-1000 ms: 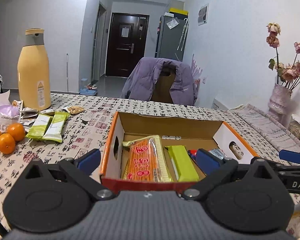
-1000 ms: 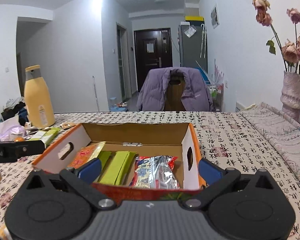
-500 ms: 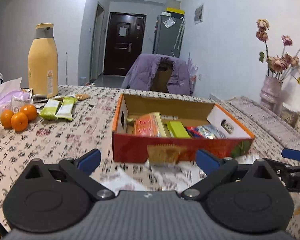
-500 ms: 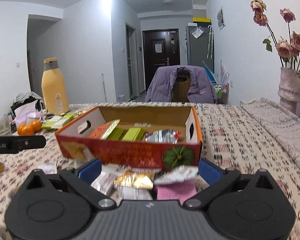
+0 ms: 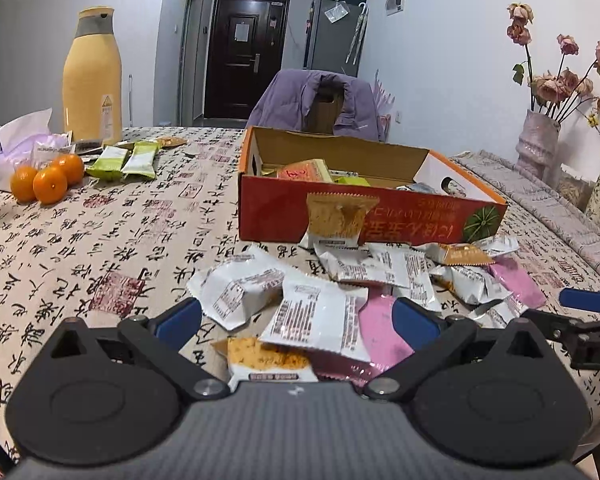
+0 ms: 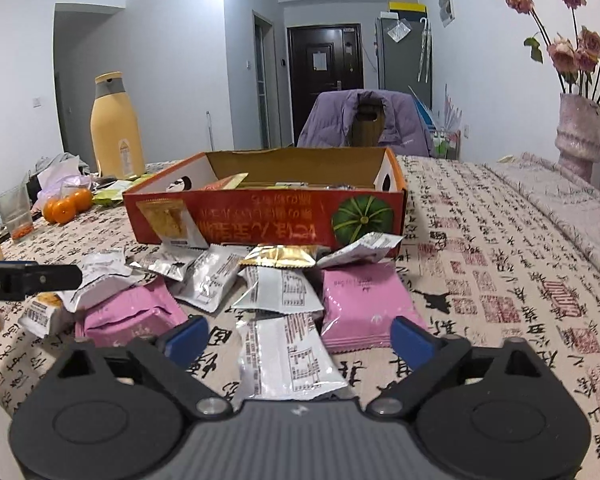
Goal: Organize snacks
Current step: 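Move both grippers back to the pile and grasp a white sachet with the right gripper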
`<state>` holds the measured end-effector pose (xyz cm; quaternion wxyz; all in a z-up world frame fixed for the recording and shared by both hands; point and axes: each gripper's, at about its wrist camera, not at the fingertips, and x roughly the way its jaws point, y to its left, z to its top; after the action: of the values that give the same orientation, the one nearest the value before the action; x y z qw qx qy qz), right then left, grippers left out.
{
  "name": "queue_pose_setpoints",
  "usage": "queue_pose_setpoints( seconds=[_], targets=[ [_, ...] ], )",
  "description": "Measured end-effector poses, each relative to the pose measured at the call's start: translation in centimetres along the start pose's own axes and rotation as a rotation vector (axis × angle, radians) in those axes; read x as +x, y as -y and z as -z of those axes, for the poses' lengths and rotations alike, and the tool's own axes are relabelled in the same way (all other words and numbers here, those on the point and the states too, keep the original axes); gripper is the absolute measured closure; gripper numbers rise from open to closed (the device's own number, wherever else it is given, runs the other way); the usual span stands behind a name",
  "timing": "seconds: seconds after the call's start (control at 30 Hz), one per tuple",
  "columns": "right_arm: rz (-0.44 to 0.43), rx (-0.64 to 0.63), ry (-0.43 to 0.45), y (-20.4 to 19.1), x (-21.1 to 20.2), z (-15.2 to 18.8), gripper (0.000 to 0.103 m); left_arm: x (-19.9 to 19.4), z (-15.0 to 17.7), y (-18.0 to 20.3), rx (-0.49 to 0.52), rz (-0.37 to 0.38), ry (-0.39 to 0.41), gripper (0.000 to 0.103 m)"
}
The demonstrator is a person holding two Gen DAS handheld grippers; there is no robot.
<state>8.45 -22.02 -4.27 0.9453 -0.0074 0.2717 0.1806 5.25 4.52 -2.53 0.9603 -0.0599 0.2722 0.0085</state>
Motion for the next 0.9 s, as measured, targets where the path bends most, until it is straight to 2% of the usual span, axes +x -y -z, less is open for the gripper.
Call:
queue_pose_setpoints(
  seconds=[0.2,0.33,0.5,0.6,0.63,0.77,0.9],
  targets=[
    [-0.011,-0.017,-0.033,-0.8,1.2,0.2,0.033,-0.2,0.3,0.1,0.005,0.006,-0.001,0.0],
    [-0.01,-0.026,-0.06,-1.5,2.1,0.3,0.034,-0.2,0.5,0.1,0.003,-0.002,-0.011,0.0],
    [0.019,-0.043,-0.088,-2.0,3.1,0.6,0.042,-0.3,0.6,-0.1,-0.002,-0.004,-0.014,0.0],
    [0.027,-0.049,-0.078,-2.2,3.0,0.8,0.044,-0.4,0.5,-0.2,-0.007,-0.004,-0.014,0.0],
    [0.027,-0.051,-0.076,-2.2,3.0,0.9,0.048,-0.4,0.5,-0.2,-0.007,-0.003,-0.015,0.0],
    [0.022,-0.063,-0.067,-2.4,2.5,1.0,0.053,-0.5,0.5,-0.2,-0.004,-0.001,-0.016,0.0],
    [0.01,-0.035,-0.042,-2.0,1.7,1.0,0.062,-0.8,0.4,-0.3,-0.006,-0.001,-0.012,0.0]
  ],
)
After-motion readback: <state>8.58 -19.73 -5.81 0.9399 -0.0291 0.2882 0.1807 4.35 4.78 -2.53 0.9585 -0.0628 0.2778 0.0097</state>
